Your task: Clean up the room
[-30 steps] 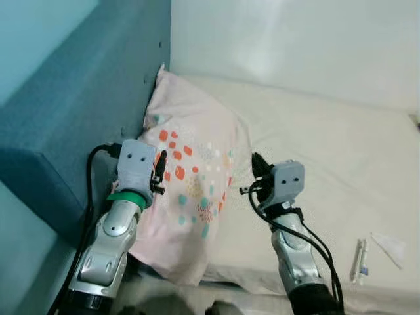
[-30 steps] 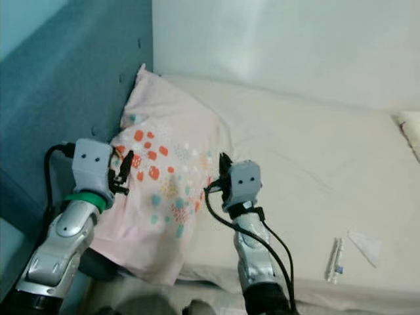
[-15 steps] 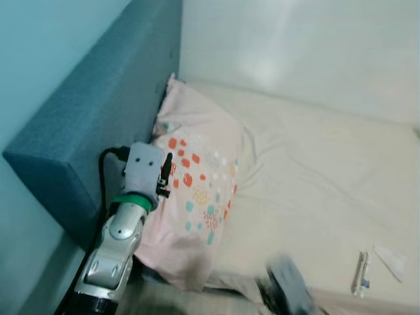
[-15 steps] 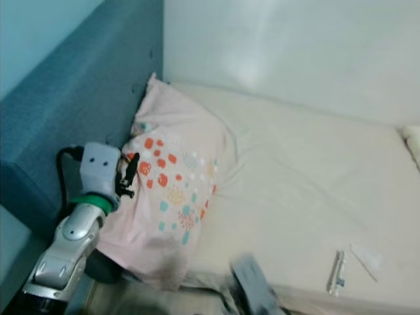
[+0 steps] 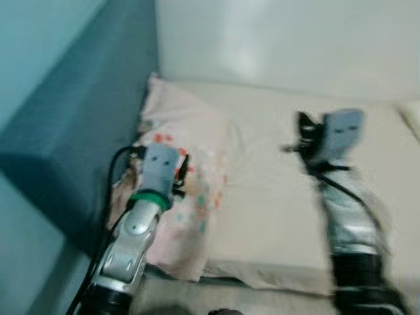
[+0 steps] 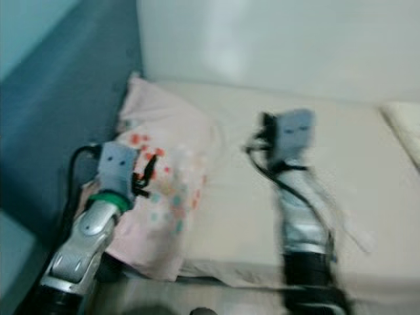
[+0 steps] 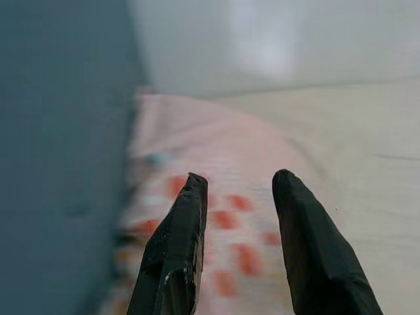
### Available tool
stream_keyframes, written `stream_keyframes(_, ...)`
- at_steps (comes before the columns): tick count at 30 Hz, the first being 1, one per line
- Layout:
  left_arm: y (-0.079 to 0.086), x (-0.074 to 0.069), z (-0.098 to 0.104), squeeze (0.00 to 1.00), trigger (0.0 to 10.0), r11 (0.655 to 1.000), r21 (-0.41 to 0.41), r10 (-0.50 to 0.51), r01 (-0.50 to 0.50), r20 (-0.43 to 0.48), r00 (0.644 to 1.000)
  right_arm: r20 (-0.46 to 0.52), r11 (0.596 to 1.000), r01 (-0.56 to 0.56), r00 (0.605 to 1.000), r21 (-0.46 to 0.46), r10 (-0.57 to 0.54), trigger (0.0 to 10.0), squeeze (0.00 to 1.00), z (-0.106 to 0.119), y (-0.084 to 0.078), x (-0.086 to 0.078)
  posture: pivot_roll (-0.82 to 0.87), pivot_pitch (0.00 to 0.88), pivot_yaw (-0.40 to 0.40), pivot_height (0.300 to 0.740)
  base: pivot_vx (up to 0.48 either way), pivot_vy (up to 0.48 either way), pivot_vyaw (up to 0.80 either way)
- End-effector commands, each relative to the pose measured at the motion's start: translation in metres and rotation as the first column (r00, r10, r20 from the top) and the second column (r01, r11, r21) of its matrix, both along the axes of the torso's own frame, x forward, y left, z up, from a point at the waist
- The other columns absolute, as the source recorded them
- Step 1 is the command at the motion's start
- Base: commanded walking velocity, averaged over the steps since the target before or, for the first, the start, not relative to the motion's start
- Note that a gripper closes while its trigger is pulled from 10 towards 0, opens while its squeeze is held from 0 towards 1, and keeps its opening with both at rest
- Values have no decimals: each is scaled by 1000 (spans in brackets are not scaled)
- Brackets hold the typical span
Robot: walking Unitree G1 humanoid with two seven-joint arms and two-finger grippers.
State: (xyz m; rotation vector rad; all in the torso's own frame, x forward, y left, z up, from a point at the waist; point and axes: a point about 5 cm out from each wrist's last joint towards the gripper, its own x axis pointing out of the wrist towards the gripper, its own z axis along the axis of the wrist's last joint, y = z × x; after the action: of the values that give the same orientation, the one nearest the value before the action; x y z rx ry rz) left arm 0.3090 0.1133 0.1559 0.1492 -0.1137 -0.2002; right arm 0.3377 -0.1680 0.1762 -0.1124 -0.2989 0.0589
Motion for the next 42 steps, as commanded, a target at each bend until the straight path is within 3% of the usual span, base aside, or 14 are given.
stream_keyframes(1,4,0,-1,0,10000,1000,-17,17,-17,-15,1000,-25,995,101,995,-18,-101,10000,0,-10,-16,-4,-74,58,-26,738,0,0,0)
stream_keyframes(6,8,-1,-3,0,10000,1000,-26,4,-6,-53,999,-39,989,148,988,-11,-149,10000,0,-25,-14,-10,-77,63,-9,738,0,0,0)
stream_keyframes(9,11,1,-8,0,10000,999,-27,14,-16,-66,998,-107,981,152,985,124,-139,10000,0,-41,-7,-7,-88,66,8,738,0,0,0)
stream_keyframes(11,12,1,-10,0,10000,999,-35,21,-23,-71,997,-113,979,149,984,138,-134,10000,0,-43,-3,-6,-88,66,8,738,0,0,0)
stream_keyframes(14,14,2,-11,0,10000,998,-45,31,-34,-65,997,-87,984,105,992,147,-93,10000,0,-38,8,-7,-109,59,19,738,0,0,0)
stream_keyframes(16,15,3,-8,0,10000,999,-5,39,-39,-18,999,-30,990,39,999,135,-35,10000,0,-25,23,-6,-119,56,22,738,0,0,0)
stream_keyframes(19,15,5,-7,0,10000,999,18,50,-50,2,999,10,992,33,999,123,-35,10000,0,-17,34,-4,-120,55,22,738,0,0,0)
stream_keyframes(22,15,6,-6,0,10000,998,14,56,-56,10,998,13,987,32,999,161,-34,10000,0,-17,37,-4,-113,45,9,738,0,0,0)
stream_keyframes(24,15,7,-5,0,10000,998,14,69,-69,14,998,26,982,20,999,189,-25,10000,0,-19,38,-7,-108,40,1,738,0,0,0)
stream_keyframes(28,18,7,-9,0,10000,997,14,81,-81,-2,997,52,988,-10,999,151,2,10000,0,-24,37,-15,-102,30,-10,738,0,0,0)
stream_keyframes(31,27,2,-31,0,10000,989,49,141,-139,-34,989,14,991,10,1000,135,-12,10000,0,-41,30,-26,-112,12,-12,738,0,0,0)
stream_keyframes(33,28,1,-35,0,10000,987,59,151,-149,-36,988,5,991,12,1000,130,-13,10000,0,-44,29,-28,-112,12,-12,738,0,0,0)
stream_keyframes(38,31,-1,-32,0,10000,984,46,173,-172,-23,985,-28,990,24,999,137,-20,10000,0,-54,20,-39,-112,0,-16,738,0,0,0)
stream_keyframes(42,34,3,-30,0,10000,982,46,182,-181,-17,983,-12,990,69,998,126,-68,10000,0,-52,12,-35,-118,0,-2,738,0,0,0)
